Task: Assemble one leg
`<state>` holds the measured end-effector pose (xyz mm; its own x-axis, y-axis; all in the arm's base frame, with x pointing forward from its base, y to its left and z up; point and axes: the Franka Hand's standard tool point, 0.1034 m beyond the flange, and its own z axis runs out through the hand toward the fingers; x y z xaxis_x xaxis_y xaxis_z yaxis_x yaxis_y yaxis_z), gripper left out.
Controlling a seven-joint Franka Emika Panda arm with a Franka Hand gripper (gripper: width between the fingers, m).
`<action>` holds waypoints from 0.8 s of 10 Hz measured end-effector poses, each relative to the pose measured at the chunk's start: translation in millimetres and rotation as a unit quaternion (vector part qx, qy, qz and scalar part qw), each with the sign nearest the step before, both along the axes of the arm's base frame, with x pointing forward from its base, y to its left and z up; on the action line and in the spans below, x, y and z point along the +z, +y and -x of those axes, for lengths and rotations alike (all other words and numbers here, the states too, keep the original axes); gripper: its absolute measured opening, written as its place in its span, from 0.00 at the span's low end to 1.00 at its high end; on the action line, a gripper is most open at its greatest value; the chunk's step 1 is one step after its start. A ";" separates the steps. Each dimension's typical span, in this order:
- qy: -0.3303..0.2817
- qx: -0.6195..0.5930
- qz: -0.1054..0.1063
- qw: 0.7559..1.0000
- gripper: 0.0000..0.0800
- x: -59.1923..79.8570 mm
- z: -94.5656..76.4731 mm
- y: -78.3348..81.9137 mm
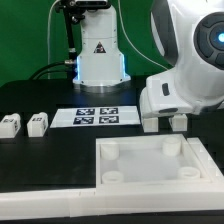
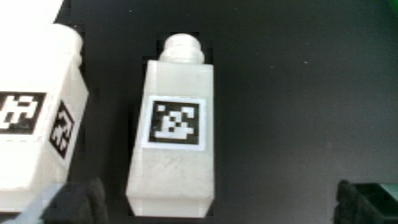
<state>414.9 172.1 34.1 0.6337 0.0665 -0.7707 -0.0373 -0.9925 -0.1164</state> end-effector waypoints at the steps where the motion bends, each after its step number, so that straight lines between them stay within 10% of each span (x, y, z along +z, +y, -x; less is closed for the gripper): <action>1: 0.015 0.001 0.003 1.000 0.81 -6.1 8.0 0.9; 8: 0.026 0.009 0.006 1.000 0.80 -27.7 31.1 5.4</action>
Offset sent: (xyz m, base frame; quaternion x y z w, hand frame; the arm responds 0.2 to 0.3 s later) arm -0.0230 0.0066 -0.0186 -0.0253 -0.0059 0.0233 0.9994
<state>383.7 177.5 6.4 0.5910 0.0683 -0.8038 -0.0255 -0.9943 -0.1033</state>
